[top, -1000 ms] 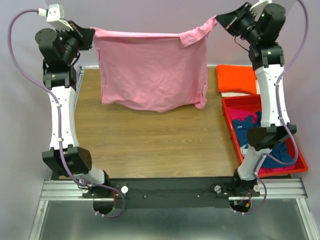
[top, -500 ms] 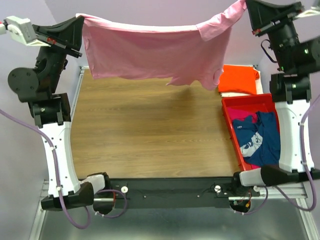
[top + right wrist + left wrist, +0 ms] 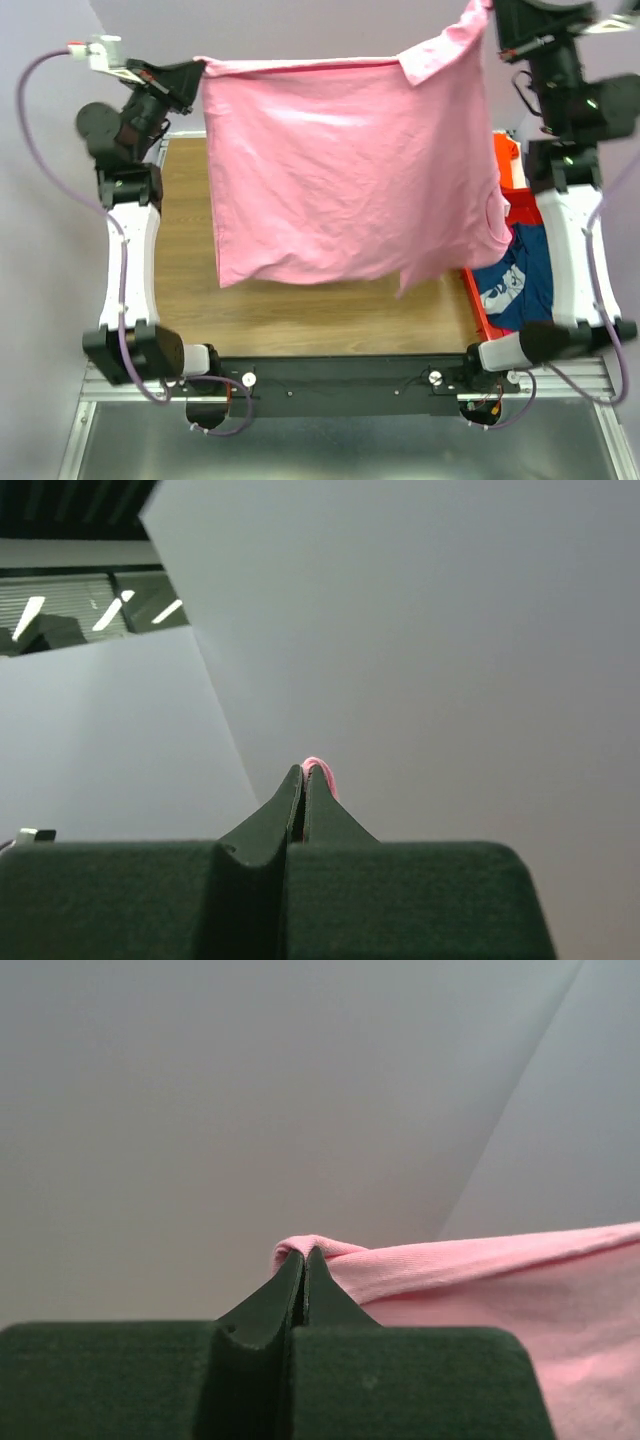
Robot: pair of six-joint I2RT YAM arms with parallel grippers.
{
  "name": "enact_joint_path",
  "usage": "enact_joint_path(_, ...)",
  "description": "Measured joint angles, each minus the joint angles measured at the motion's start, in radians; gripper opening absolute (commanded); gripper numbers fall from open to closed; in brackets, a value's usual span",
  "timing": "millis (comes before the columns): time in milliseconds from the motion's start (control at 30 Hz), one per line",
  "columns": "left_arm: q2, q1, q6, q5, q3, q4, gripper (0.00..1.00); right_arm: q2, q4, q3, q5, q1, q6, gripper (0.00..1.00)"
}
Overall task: Fold and stack the t-shirts
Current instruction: Flatten the tshirt out
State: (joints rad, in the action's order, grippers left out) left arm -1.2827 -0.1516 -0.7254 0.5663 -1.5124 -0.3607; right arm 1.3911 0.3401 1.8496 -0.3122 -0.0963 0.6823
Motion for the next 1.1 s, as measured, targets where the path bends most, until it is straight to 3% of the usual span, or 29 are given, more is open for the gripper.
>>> enact_joint_path(200,-0.281,0.021,0.021,0.016,-0.027,0.09,0.0,0.32,-0.124,0.121,0.007,0.0,0.009,0.0)
enact_joint_path(333,-0.457,0.023,0.037,0.037,-0.228,0.188,0.0,0.542,-0.237,0.233,0.006,0.0,0.018,0.0)
enact_joint_path(500,-0.517,0.027,0.054,0.053,-0.425,0.237,0.0,0.616,-0.322,0.283,0.005,0.0,0.028,0.0)
enact_joint_path(700,-0.444,0.029,0.063,0.063,-0.446,0.175,0.0,0.506,-0.327,0.295,0.012,0.0,-0.006,0.0)
enact_joint_path(867,-0.261,0.029,0.078,0.058,-0.228,0.077,0.0,0.307,-0.305,0.225,0.012,0.0,-0.059,0.0)
enact_joint_path(1100,-0.007,0.03,0.135,0.002,0.148,0.053,0.0,-0.031,-0.266,-0.249,0.087,0.0,-0.042,0.0)
